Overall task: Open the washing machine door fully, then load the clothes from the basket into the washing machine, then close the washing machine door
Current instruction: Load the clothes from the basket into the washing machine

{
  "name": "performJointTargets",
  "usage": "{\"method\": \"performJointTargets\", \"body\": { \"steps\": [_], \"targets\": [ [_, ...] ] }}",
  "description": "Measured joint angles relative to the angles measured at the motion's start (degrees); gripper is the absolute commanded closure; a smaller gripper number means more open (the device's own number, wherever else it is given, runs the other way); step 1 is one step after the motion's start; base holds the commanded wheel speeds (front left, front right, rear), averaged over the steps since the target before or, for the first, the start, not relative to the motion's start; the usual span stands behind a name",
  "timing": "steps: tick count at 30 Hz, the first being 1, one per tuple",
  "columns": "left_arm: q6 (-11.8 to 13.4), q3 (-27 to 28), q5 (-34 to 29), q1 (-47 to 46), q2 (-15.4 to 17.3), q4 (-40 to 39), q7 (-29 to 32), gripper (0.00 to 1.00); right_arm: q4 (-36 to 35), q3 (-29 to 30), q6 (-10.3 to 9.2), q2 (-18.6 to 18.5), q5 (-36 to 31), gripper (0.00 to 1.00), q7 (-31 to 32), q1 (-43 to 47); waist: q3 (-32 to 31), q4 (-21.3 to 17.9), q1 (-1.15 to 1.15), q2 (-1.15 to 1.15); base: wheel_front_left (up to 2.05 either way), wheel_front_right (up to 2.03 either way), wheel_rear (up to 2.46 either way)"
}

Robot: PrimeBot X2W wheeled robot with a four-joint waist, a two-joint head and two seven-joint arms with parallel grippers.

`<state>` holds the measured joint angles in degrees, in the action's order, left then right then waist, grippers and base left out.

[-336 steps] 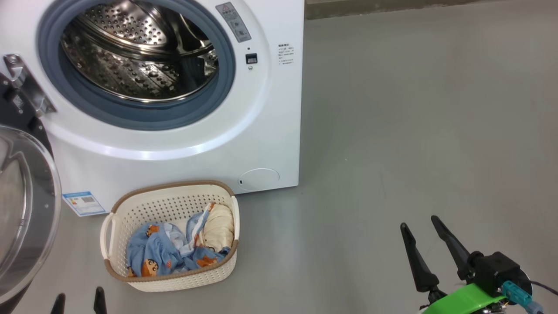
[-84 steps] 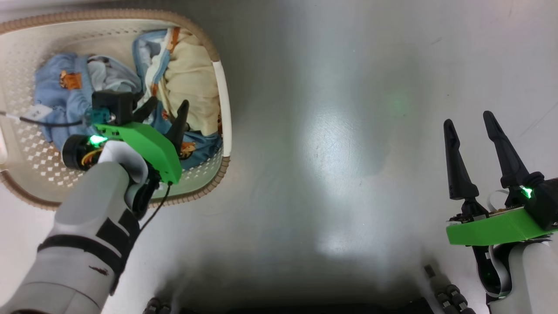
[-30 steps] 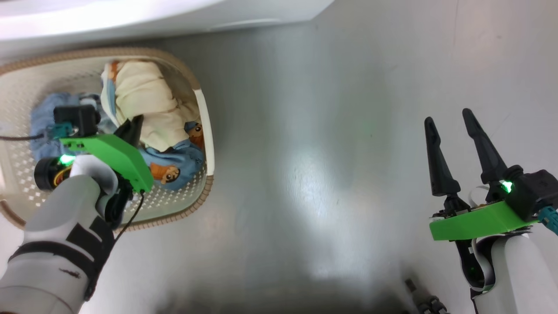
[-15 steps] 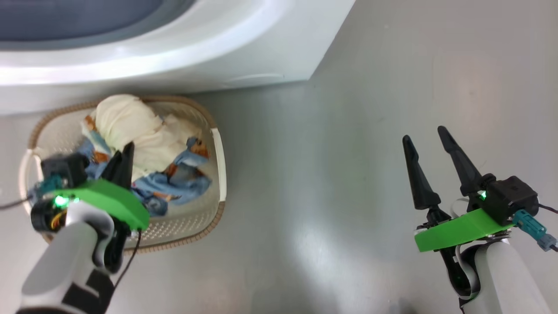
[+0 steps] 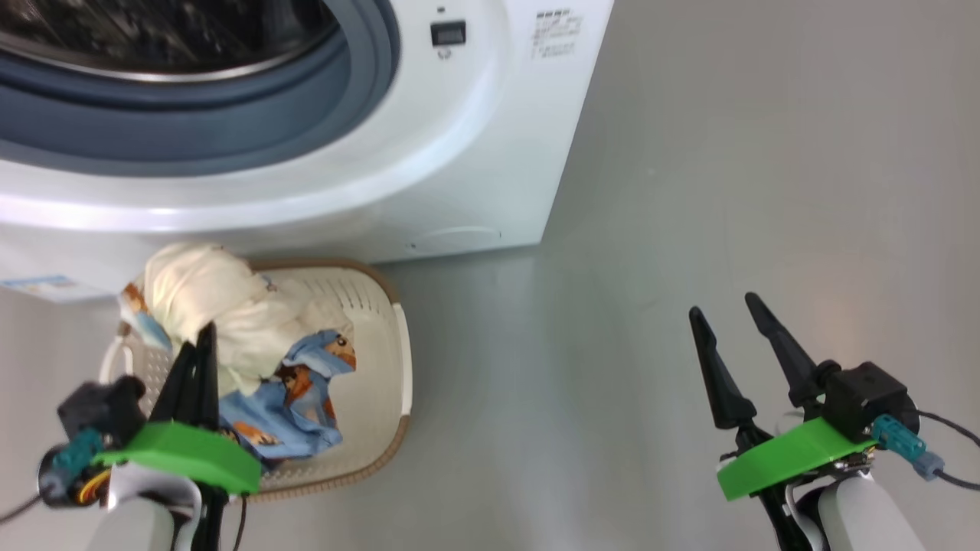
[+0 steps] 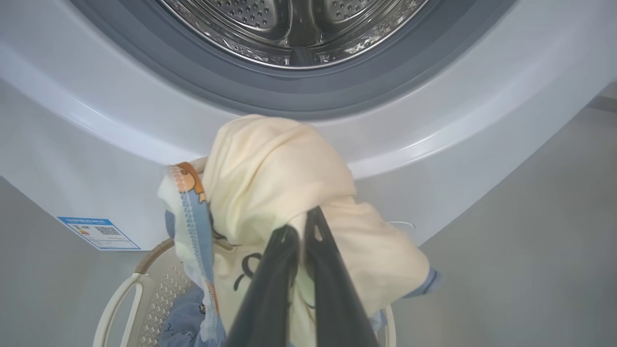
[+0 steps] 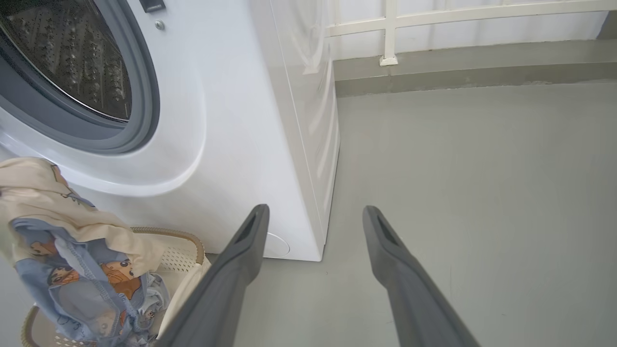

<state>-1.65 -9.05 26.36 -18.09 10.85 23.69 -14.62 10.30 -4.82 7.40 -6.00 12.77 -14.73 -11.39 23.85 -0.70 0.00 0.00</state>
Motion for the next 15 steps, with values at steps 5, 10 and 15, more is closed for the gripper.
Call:
{"method": "performJointTargets", "body": {
  "steps": [5,10,15],
  "targets": [
    [0.2,3.8,-4.5,5.8,-1.6,-5.6,0.0,1.00,0.4,-0.3,0.00,0.0,0.6,0.00,0.0,1.8,-4.4,-0.1,0.00,0.00,0.00,0.00,0.00],
    [0.0,7.3,-7.2,10.7,-3.0,-9.5,0.0,1.00,0.6,-0.6,0.00,0.0,1.1,0.00,0.0,3.6,-8.6,-0.3,0.00,0.00,0.00,0.00,0.00],
    [-0.7,9.3,-9.7,15.5,-4.6,-13.1,0.0,1.00,0.7,-0.5,0.00,-0.1,1.4,0.00,0.0,6.4,-13.3,-0.4,0.00,0.00,0.00,0.00,0.00]
  ]
}}
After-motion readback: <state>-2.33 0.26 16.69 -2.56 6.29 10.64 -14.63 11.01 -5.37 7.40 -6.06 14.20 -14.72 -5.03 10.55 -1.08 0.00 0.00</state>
